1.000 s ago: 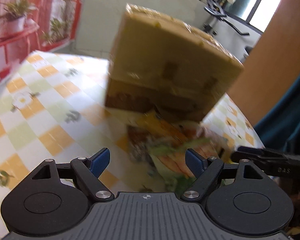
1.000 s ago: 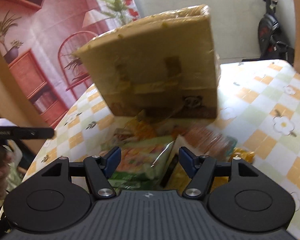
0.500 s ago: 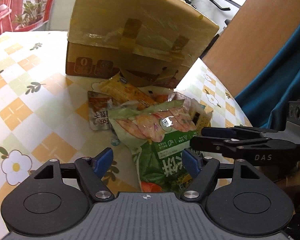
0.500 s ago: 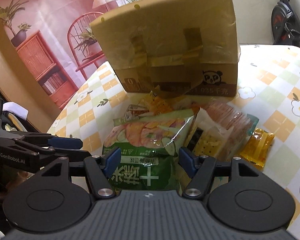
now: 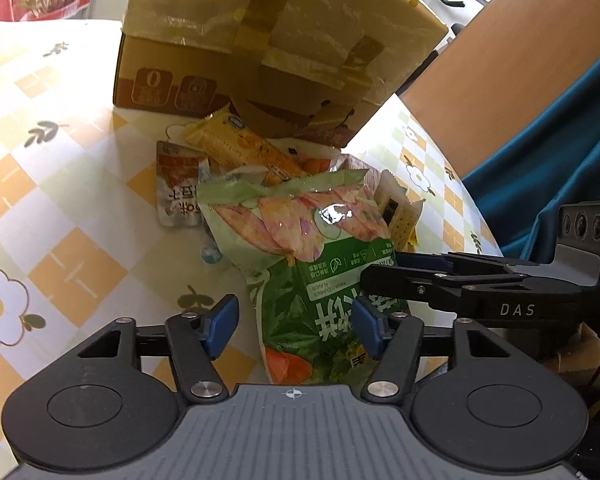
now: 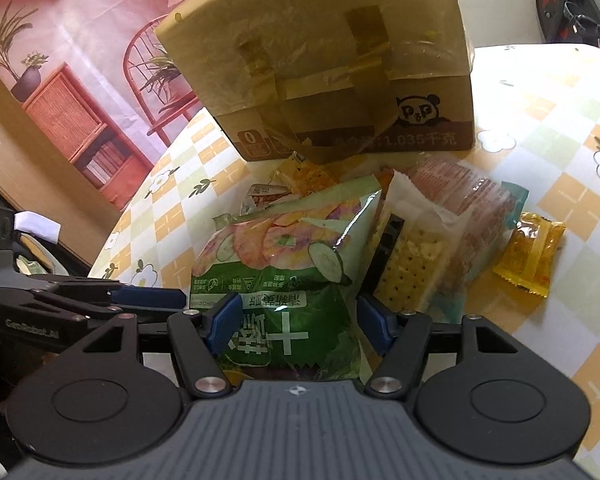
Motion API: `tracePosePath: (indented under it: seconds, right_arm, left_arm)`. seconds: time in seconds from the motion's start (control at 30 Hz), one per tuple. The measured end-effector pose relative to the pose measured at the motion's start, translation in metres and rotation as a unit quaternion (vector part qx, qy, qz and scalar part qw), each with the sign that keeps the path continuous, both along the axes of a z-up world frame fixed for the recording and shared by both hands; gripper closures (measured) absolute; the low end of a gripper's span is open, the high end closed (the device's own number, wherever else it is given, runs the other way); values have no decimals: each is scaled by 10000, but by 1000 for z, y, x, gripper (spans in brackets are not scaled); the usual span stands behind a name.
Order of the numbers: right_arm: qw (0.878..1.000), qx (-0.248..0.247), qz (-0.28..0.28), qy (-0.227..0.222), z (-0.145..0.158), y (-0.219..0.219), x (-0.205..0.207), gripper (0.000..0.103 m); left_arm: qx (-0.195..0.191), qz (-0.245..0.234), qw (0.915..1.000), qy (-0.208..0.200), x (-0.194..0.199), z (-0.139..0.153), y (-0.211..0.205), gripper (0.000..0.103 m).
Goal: Organize snacks
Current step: 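Close both tools together on the green cucumber chip bag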
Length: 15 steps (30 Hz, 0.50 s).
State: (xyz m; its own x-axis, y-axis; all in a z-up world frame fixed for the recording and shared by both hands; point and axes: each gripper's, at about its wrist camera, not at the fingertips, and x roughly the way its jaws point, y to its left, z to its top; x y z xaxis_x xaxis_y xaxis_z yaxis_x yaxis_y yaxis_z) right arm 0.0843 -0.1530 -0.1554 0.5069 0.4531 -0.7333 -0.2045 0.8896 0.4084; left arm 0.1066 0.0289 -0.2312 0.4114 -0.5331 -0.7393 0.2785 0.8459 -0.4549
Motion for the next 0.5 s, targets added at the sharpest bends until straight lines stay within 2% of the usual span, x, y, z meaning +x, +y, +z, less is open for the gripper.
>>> tracePosePath:
  seconds: [0.2,0.5]
  right_arm:
    - [9999,124,97,-14,-1,1,1,43]
    - [9996,239,161,38,-4,3,4,46]
  left_arm:
    - [-65,3,9999,124,5,-6,-1,45]
    - [-189,0,9997,157,5,-8,-1,54]
